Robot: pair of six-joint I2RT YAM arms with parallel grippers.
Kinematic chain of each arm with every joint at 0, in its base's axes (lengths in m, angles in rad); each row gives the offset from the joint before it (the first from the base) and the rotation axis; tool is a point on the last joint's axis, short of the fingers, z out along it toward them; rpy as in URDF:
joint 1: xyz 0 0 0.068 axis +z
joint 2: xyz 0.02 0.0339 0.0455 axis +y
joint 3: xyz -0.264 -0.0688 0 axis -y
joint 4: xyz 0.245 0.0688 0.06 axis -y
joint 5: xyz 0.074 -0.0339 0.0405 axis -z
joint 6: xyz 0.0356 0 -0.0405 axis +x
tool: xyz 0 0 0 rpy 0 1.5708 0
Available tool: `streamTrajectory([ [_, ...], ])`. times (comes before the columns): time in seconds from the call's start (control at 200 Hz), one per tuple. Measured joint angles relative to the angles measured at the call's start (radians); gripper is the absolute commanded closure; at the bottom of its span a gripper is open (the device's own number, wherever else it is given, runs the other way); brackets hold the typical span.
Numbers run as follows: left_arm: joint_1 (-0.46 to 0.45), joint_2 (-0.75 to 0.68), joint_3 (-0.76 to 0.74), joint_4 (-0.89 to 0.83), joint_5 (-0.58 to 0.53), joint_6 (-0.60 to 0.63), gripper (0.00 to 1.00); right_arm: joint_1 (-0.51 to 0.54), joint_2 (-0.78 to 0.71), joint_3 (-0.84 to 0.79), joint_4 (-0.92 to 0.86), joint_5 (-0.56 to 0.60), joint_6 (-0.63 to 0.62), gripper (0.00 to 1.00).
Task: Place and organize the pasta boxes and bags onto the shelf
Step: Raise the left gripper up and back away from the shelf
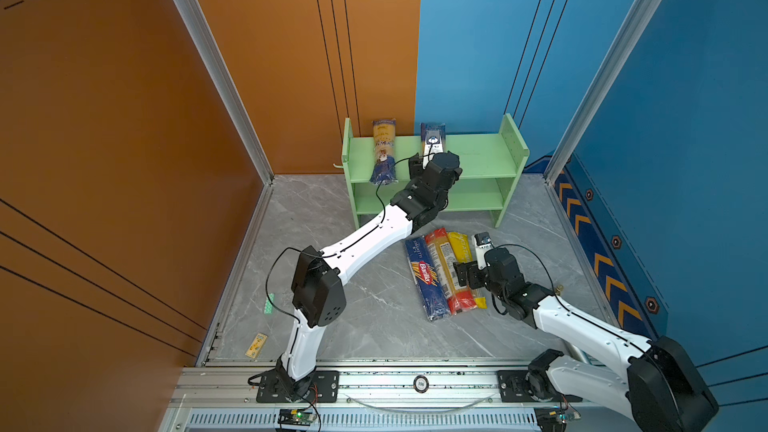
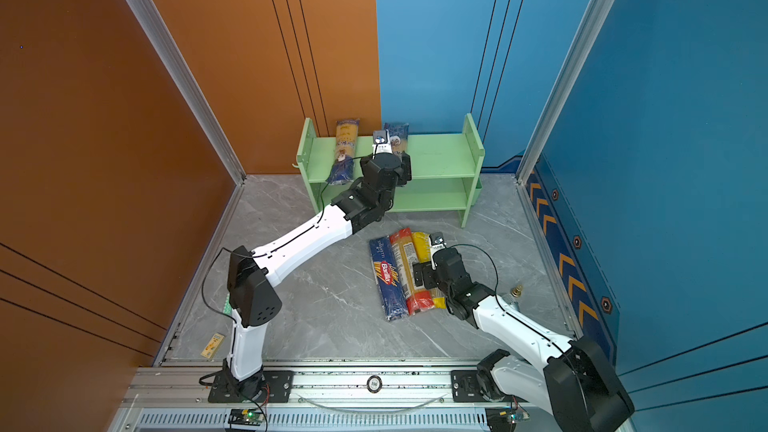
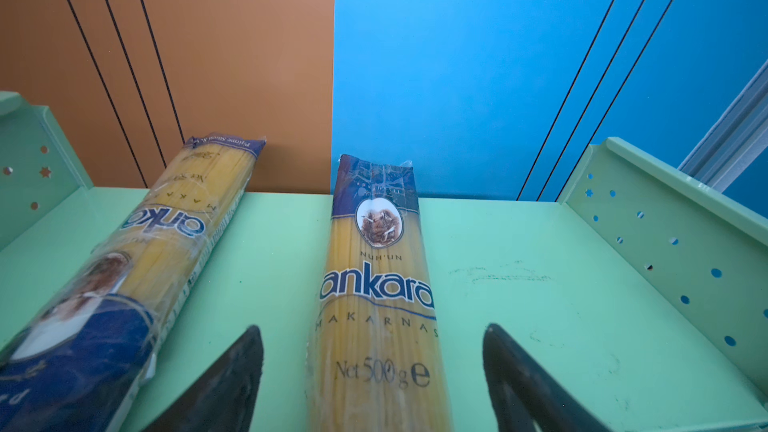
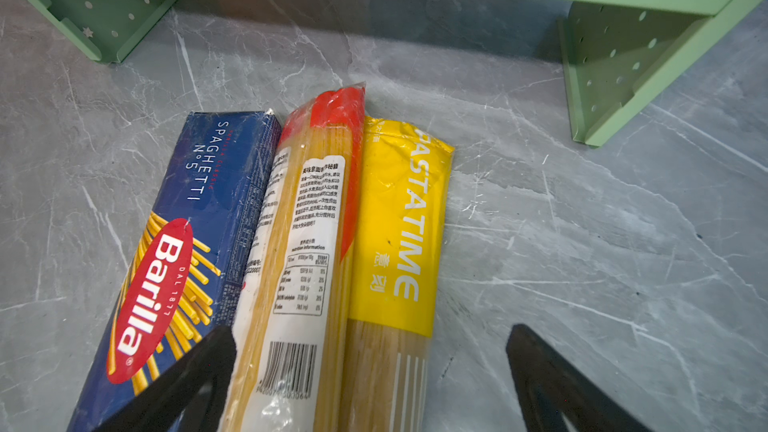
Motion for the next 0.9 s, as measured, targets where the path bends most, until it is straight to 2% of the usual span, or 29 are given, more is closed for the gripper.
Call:
streamTrajectory([
  [0.03, -0.001, -0.011, -0.02, 0.017, 0.004, 0.002, 0.15, 0.0, 0.0, 0.0, 0.0, 0.0, 0.0, 0.0],
  [0.04, -0.001, -0.014, -0.026, 0.023, 0.005, 0.003, 0.11, 0.0, 0.0, 0.0, 0.0, 0.0, 0.0, 0.0],
  [0.065, -0.001, -0.02, -0.04, 0.036, 0.008, 0.004, 0.09, 0.0, 0.0, 0.0, 0.0, 0.0, 0.0, 0.0],
  [0.521, -0.023, -0.14, -0.163, 0.139, 0.061, 0.059, 0.0, 0.0, -0.012, 0.0, -0.002, 0.0, 0.004, 0.0],
  [0.896, -0.037, -0.362, -0.414, 0.205, 0.116, 0.063, 0.02, 0.014, -0.074, 0.002, -0.035, 0.001, 0.004, 0.0],
])
